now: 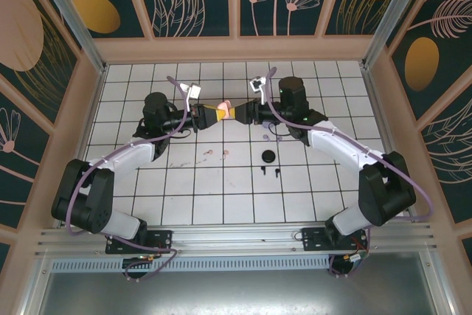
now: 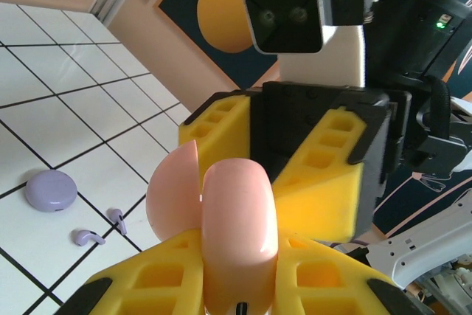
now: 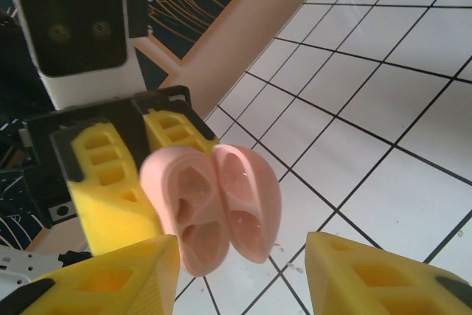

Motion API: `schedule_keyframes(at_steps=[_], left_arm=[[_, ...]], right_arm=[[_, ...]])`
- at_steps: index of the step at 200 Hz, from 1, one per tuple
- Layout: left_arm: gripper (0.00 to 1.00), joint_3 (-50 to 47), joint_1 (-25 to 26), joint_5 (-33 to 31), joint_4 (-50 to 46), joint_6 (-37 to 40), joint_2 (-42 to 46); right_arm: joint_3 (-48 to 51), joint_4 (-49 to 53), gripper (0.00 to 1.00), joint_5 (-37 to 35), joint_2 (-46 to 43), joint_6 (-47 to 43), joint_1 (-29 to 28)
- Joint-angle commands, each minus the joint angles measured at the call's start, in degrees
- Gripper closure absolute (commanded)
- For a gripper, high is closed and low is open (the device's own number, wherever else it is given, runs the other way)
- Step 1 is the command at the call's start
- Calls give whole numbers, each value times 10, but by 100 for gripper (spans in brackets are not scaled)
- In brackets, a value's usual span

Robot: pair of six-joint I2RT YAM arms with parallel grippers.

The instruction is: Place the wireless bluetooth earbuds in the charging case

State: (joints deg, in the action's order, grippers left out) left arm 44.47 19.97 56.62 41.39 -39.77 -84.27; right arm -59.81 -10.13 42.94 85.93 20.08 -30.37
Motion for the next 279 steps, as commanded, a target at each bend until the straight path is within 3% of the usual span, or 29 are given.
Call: schedule_keyframes(at_steps=[1,172,204,252,279], left_arm=[[100,-2,2,13,29,-7,2],[100,-5,3,16,34,-8,1],[100,-6,3,12,36,-9,2],[100,-7,3,14,36,-11,-1],[100,-7,3,6,26,-7,-6]], right_arm=[[-17,-11,53,-5,11,2,-3],[-40,-15,64,-20,41,12,-7],[-45,-15,72,-17,49,14,-7],[-56,-13,100,-8,54,11,-19],[-62,-5,100,-11,53,9,-21]])
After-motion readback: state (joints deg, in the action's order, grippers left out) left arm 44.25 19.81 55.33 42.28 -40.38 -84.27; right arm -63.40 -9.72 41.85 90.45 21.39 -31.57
